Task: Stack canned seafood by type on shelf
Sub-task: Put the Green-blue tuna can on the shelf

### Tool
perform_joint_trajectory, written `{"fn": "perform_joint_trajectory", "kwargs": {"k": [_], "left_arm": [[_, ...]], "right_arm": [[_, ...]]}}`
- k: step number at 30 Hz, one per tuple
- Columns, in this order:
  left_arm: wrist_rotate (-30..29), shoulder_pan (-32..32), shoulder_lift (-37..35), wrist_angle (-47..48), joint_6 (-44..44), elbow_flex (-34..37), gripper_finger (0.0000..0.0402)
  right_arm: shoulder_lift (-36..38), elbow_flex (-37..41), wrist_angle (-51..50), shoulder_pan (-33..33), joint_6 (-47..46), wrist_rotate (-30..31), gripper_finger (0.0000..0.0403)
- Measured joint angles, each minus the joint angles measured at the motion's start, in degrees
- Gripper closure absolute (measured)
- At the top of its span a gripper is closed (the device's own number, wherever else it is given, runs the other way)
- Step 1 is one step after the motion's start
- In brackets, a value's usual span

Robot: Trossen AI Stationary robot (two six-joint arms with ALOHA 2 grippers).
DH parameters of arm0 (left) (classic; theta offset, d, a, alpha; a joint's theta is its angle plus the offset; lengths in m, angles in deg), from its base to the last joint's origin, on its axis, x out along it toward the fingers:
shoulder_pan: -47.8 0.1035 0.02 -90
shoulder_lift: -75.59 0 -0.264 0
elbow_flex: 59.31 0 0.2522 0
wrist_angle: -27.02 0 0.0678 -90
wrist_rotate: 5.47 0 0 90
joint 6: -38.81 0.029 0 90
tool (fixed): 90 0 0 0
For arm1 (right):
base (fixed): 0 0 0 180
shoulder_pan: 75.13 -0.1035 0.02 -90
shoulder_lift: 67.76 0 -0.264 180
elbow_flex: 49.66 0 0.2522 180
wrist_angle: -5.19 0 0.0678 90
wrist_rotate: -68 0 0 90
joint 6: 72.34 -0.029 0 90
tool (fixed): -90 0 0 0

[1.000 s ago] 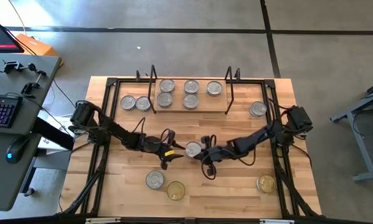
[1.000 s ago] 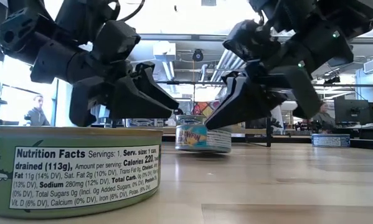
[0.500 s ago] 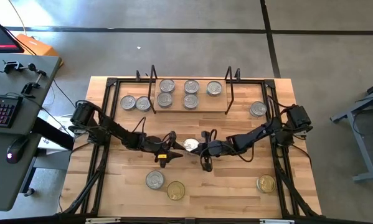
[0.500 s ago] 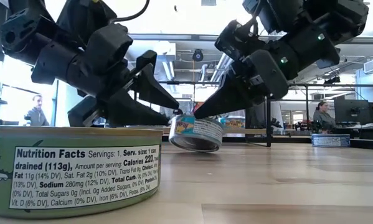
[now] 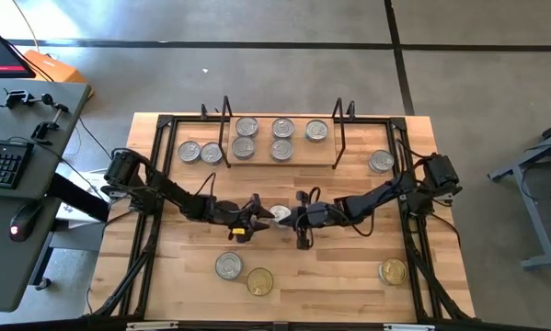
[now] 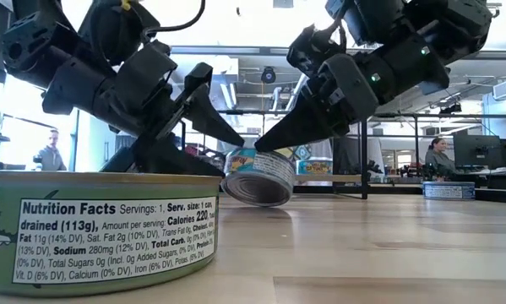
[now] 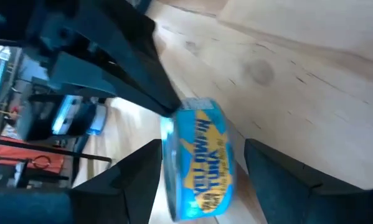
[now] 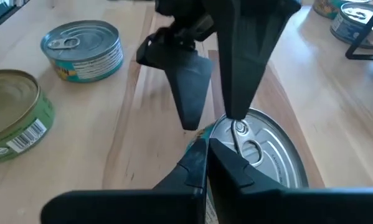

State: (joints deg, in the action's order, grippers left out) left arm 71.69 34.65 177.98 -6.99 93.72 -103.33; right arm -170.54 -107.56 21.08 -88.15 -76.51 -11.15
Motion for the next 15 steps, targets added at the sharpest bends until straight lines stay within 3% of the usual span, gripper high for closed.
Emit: {"fn": "perform_joint_trajectory", "kwargs": {"k": [3,7,15], "left_arm": [[-0.9,0.0,0.0,1.8,0.0,0.0,0.0179],[-6.2,0.0,0.0,2.6,0.3,0.0,0.0179],[-4.8,0.0,0.0,2.0,-2.3,0.0,0.018]], "right_arm": [[0.0,0.0,1.0,0.3,0.0,-0.2,0.0403],[0.0,0.0,1.7,0.3,0.1,-0.2,0.0403],[0.0,0.0,1.9,0.3,0.1,-0.2,0.0403]]}}
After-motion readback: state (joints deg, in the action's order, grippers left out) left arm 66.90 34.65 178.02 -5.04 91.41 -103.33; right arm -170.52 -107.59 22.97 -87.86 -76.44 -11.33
